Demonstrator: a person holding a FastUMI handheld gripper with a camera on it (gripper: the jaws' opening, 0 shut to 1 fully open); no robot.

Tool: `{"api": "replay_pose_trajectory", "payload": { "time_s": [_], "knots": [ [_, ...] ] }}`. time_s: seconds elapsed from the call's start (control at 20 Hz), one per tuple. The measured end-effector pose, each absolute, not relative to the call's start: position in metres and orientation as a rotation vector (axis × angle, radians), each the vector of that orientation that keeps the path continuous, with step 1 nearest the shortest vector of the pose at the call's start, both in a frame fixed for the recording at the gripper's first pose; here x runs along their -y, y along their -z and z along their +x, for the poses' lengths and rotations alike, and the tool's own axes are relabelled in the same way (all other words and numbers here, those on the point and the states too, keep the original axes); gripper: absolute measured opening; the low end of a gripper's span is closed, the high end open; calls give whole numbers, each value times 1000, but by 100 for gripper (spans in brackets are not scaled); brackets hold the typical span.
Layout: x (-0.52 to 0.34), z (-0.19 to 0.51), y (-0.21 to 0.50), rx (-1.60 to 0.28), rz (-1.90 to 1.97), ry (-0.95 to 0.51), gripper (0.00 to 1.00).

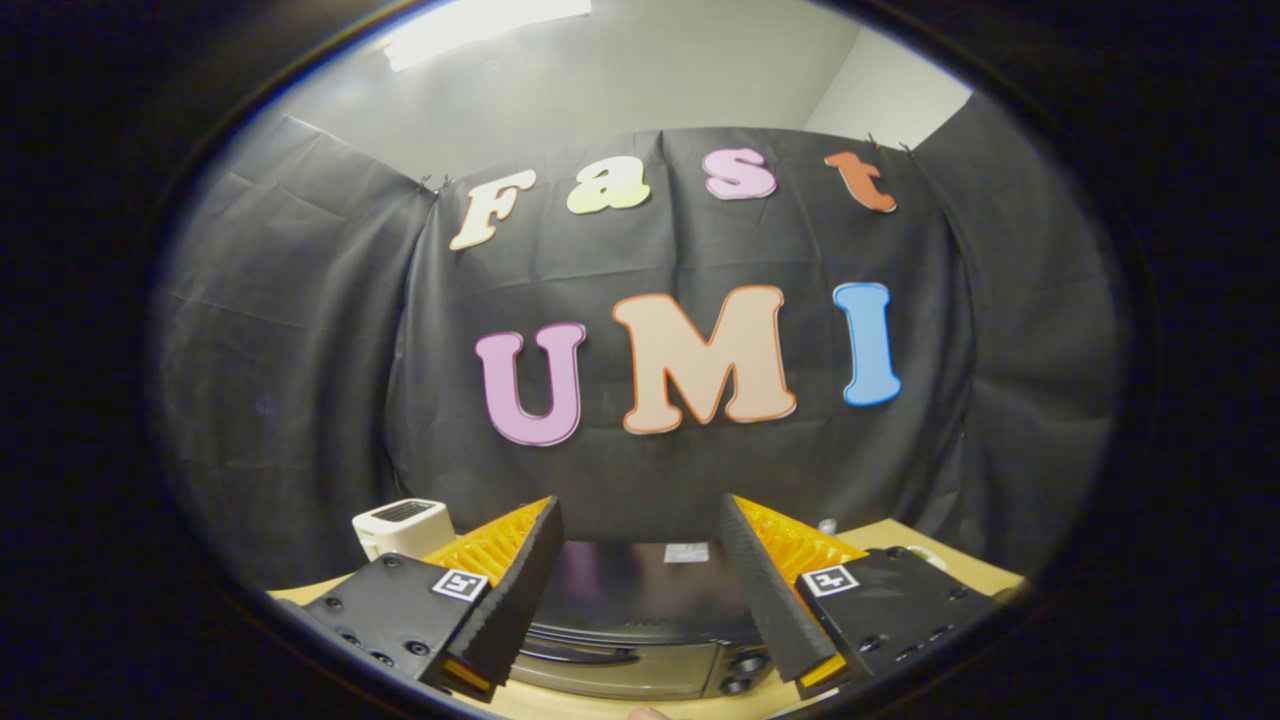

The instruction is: Open the toaster oven, put the food inside, and close the toaster oven door.

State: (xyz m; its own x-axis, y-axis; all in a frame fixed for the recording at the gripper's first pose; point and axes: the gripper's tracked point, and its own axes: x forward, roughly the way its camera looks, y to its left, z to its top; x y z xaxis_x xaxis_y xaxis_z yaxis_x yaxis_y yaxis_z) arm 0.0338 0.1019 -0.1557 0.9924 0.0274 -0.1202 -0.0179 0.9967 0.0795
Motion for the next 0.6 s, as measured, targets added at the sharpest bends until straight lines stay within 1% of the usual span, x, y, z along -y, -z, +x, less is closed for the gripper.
{"api": "replay_pose_trajectory", "payload": {
  "time_s": [0.35,0.5,0.6],
  "knots": [
    [-129,31,240,-227,14,-9,98],
    [-128,26,262,-271,1,3,98],
    [-126,20,262,-259,27,12,98]
  ]
}}
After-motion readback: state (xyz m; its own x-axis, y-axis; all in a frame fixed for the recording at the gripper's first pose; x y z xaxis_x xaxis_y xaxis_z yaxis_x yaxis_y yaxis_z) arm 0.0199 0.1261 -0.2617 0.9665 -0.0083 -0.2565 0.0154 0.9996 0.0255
